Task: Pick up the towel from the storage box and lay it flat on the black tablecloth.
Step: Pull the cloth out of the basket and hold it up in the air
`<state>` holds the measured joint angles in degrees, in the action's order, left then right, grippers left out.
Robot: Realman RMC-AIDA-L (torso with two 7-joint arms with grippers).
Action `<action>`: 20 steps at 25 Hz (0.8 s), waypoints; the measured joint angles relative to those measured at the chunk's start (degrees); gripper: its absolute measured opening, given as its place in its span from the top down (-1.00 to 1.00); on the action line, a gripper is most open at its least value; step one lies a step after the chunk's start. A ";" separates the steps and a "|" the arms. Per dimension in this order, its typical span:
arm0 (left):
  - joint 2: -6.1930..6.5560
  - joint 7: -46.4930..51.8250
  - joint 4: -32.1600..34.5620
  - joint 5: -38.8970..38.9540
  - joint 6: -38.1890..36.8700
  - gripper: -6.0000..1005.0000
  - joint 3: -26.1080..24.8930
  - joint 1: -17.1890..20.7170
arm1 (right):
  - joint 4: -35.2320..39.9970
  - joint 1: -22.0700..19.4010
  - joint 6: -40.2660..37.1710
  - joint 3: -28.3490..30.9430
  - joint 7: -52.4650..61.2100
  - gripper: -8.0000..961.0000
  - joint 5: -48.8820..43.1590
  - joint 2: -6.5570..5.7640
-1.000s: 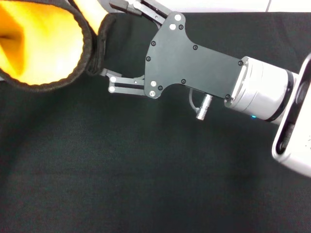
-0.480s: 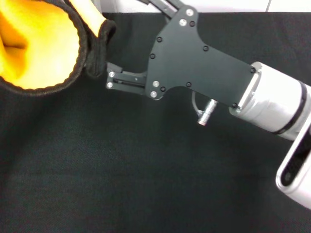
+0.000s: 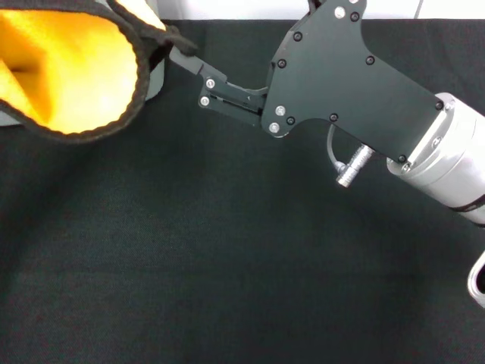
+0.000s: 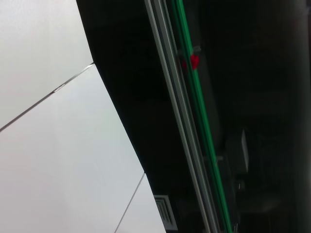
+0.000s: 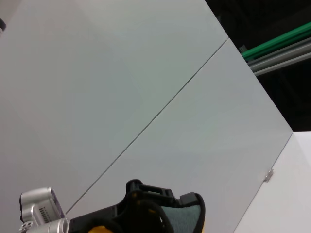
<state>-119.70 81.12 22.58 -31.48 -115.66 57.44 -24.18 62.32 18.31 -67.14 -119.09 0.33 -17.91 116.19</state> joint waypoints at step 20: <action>-0.15 0.00 -0.68 -0.34 -0.27 0.97 0.28 -0.57 | -2.30 1.44 0.49 -0.92 0.37 0.36 0.45 0.00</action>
<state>-119.86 81.12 21.91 -31.81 -115.93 57.73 -24.76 60.02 19.75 -66.65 -120.01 0.70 -17.46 116.19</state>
